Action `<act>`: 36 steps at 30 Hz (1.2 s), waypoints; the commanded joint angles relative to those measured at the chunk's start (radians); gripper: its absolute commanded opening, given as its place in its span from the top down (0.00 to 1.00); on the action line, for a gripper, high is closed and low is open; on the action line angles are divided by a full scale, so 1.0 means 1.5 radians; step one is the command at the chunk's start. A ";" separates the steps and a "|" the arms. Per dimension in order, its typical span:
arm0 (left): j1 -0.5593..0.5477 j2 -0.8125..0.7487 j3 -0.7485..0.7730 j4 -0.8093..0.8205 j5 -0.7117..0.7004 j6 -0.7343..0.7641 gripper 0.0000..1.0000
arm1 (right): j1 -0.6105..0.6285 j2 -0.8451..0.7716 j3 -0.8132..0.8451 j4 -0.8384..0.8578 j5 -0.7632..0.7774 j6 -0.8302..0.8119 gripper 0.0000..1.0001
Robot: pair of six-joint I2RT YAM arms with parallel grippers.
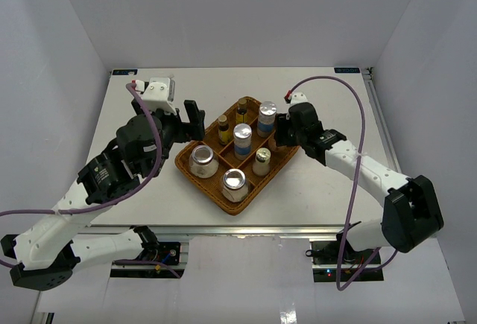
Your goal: Organize the condiment bottles
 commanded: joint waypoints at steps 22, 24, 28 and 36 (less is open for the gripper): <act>0.001 0.045 0.026 -0.004 0.013 -0.042 0.02 | 0.034 0.046 0.023 -0.019 0.071 0.015 0.05; 0.001 0.056 0.040 -0.012 0.022 -0.044 0.02 | 0.034 0.031 0.047 -0.042 0.076 0.010 0.04; 0.001 0.071 0.070 -0.028 0.040 -0.047 0.02 | 0.034 -0.024 0.096 -0.094 0.086 0.000 0.04; 0.001 0.094 0.135 -0.063 0.105 -0.042 0.02 | 0.033 -0.149 0.172 -0.206 0.106 0.031 0.10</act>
